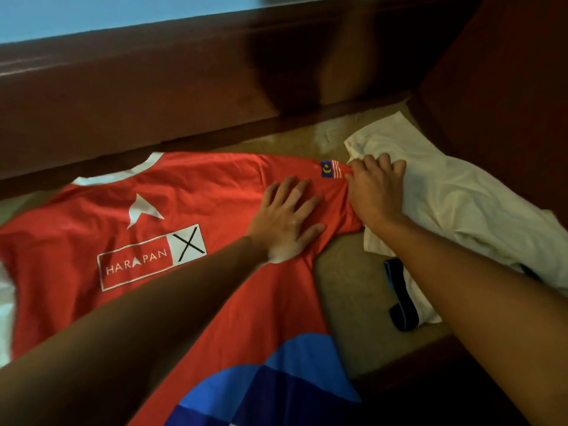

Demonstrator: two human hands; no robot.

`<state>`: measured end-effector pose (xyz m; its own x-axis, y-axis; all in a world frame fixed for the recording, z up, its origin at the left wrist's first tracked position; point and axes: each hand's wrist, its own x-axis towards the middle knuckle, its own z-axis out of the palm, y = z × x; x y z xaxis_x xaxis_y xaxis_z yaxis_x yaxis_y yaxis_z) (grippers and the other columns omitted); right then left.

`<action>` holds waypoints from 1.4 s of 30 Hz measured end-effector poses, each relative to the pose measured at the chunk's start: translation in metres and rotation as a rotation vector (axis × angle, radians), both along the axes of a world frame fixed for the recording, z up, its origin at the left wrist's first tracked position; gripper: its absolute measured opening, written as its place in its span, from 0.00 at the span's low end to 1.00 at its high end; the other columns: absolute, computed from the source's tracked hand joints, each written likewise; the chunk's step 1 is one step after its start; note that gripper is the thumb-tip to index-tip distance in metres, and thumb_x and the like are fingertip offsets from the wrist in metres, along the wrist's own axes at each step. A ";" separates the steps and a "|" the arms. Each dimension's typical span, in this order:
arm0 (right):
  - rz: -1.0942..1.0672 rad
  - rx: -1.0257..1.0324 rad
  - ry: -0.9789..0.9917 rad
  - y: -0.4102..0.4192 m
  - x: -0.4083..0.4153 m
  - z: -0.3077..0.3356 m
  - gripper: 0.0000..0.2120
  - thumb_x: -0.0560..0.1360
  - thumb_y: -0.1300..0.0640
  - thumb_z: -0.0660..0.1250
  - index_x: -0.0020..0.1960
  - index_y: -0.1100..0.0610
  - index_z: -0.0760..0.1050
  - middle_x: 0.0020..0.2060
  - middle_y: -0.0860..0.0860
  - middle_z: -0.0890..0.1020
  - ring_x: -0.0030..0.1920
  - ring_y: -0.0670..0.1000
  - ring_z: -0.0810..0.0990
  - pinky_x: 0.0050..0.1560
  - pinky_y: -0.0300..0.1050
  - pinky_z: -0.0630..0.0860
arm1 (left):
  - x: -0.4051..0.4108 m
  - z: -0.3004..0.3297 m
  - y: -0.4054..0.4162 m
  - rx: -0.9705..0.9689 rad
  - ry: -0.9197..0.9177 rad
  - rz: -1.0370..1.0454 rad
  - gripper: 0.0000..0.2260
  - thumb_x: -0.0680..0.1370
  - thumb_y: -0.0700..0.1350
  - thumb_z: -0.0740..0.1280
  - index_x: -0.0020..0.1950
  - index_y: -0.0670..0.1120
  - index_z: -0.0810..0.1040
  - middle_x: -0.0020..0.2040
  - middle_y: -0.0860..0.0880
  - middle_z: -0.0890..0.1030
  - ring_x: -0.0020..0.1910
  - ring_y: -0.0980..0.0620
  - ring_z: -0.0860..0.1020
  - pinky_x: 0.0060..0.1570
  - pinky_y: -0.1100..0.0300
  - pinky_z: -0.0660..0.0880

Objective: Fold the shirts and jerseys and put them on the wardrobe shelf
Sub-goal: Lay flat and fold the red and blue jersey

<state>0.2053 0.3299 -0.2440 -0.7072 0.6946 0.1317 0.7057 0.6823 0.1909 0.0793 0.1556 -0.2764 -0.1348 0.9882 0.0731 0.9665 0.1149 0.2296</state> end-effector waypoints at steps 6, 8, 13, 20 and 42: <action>0.094 0.062 0.088 -0.018 0.001 0.015 0.23 0.83 0.43 0.58 0.70 0.56 0.71 0.62 0.58 0.77 0.60 0.61 0.74 0.56 0.58 0.66 | 0.000 -0.002 -0.001 0.012 0.057 0.086 0.28 0.83 0.63 0.49 0.80 0.53 0.62 0.82 0.43 0.56 0.81 0.37 0.50 0.77 0.39 0.48; 0.217 -0.007 0.116 -0.045 0.005 0.008 0.25 0.84 0.44 0.54 0.73 0.57 0.70 0.69 0.57 0.75 0.68 0.59 0.72 0.62 0.59 0.66 | -0.002 -0.001 -0.002 0.060 0.072 0.191 0.26 0.84 0.59 0.50 0.79 0.50 0.64 0.81 0.42 0.58 0.80 0.36 0.51 0.77 0.38 0.49; 0.332 -0.267 0.029 -0.073 0.016 -0.031 0.33 0.84 0.39 0.45 0.82 0.56 0.54 0.82 0.54 0.55 0.82 0.52 0.49 0.79 0.56 0.53 | -0.007 -0.008 -0.010 -0.032 0.071 0.418 0.27 0.83 0.59 0.50 0.81 0.49 0.60 0.82 0.43 0.55 0.80 0.35 0.48 0.77 0.37 0.48; 0.287 -0.327 0.010 -0.066 0.023 -0.034 0.37 0.80 0.31 0.46 0.83 0.48 0.48 0.83 0.54 0.47 0.82 0.56 0.42 0.80 0.59 0.47 | -0.010 -0.012 -0.007 -0.116 0.043 0.455 0.31 0.81 0.65 0.45 0.82 0.55 0.52 0.83 0.47 0.48 0.80 0.36 0.41 0.76 0.34 0.42; 0.593 -0.309 0.206 -0.145 -0.114 0.002 0.32 0.79 0.38 0.54 0.76 0.57 0.69 0.78 0.59 0.65 0.80 0.59 0.59 0.77 0.61 0.57 | -0.096 0.034 -0.099 0.276 -0.095 0.738 0.14 0.75 0.49 0.59 0.53 0.44 0.78 0.53 0.45 0.79 0.54 0.40 0.76 0.51 0.46 0.69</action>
